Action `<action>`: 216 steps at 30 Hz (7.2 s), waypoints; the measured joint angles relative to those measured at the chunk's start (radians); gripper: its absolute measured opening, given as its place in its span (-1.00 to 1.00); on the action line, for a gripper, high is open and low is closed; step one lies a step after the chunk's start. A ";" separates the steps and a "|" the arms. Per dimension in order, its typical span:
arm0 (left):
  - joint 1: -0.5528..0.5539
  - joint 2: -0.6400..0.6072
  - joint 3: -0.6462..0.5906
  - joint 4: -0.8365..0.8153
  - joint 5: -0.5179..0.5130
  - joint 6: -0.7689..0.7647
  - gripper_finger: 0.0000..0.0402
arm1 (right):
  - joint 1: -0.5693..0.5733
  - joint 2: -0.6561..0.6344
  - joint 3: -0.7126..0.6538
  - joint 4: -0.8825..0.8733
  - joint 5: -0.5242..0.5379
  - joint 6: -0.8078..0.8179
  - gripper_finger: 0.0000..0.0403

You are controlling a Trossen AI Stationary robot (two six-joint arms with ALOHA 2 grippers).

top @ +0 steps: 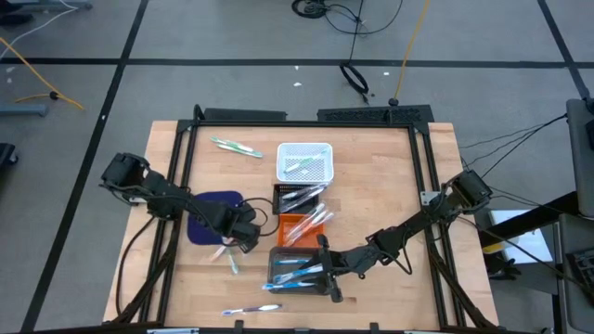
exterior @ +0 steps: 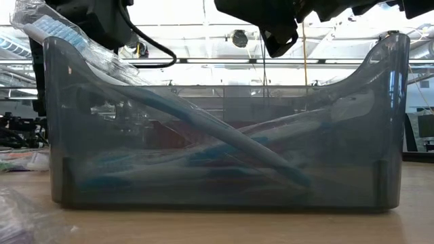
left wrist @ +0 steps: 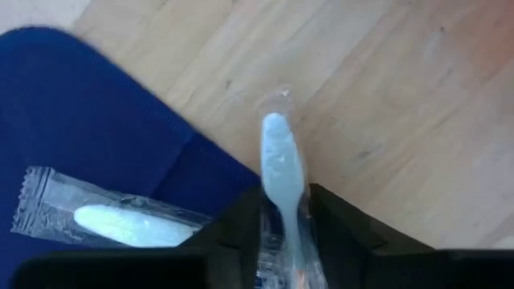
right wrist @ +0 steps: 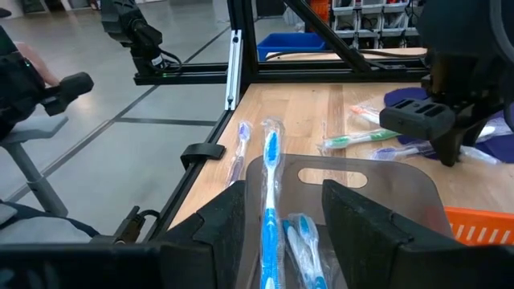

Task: Pick & Place Toothbrushes
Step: Put the orange toothbrush into the orange bin

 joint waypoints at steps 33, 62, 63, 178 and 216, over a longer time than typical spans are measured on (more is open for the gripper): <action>-0.207 -0.338 -0.005 0.460 -0.361 0.332 -0.98 | -0.085 0.000 0.000 0.091 0.001 0.000 -0.23; -0.246 -0.338 -0.004 0.752 -0.364 0.606 -0.98 | -0.242 0.000 0.088 0.267 -0.152 -0.029 -0.23; -0.246 -0.338 -0.004 0.751 -0.364 0.606 -0.97 | -0.245 0.000 0.088 0.265 -0.152 -0.030 -0.23; -0.300 -0.337 -0.004 0.688 -0.354 0.649 -0.01 | -0.193 -0.320 -0.375 0.350 0.161 -0.079 -0.82; -0.300 -0.337 -0.004 0.688 -0.355 0.658 -0.01 | -0.223 -0.022 -0.370 0.628 0.162 -0.045 0.01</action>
